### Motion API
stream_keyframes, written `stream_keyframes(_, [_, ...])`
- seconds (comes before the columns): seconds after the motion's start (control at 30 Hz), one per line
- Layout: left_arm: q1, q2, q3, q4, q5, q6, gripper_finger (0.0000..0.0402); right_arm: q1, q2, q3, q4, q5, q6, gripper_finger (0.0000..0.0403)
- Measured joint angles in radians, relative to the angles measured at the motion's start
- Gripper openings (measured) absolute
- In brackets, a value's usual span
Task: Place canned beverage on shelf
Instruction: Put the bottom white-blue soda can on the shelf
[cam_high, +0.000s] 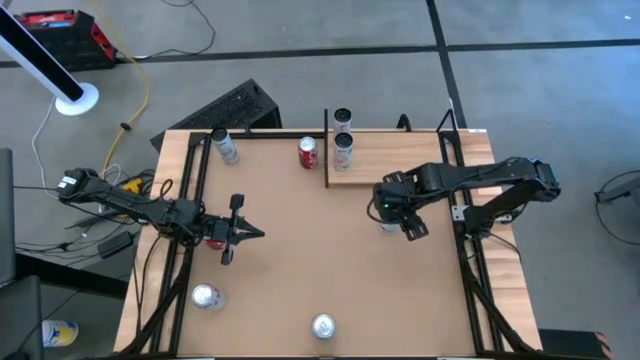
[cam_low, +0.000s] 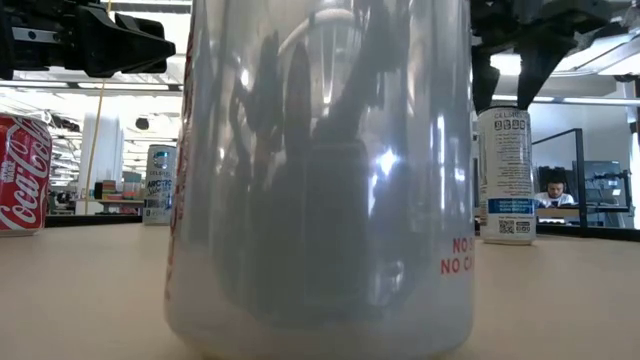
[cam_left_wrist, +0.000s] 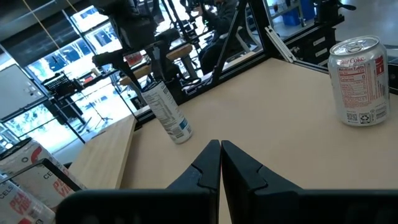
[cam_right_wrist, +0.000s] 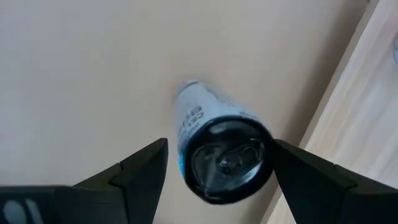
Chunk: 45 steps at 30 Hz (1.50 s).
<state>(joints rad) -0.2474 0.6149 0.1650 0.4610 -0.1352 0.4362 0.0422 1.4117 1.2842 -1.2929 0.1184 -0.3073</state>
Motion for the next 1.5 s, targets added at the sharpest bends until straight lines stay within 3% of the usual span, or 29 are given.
stream_keyframes(0.43, [0.000,0.000,0.000,-0.001,0.000,-0.001,0.0000,-0.052,0.080,0.004,0.013,0.063,0.058,0.0306])
stream_keyframes(0.63, [0.000,0.000,0.000,-0.002,0.000,0.004,0.0000,-0.049,0.071,0.018,0.004,0.049,0.280,0.0306])
stream_keyframes(1.1, [0.000,0.000,0.000,-0.001,-0.001,0.003,0.0000,-0.052,0.072,0.041,0.016,-0.023,1.046,0.0306])
stream_keyframes(1.27, [0.000,0.000,0.000,0.000,-0.002,0.000,0.0000,-0.050,0.075,0.067,0.020,-0.049,1.169,0.0306])
stream_keyframes(1.5, [0.000,0.000,0.000,0.000,-0.003,0.000,0.0000,-0.054,0.077,0.200,0.015,-0.063,1.158,0.0306])
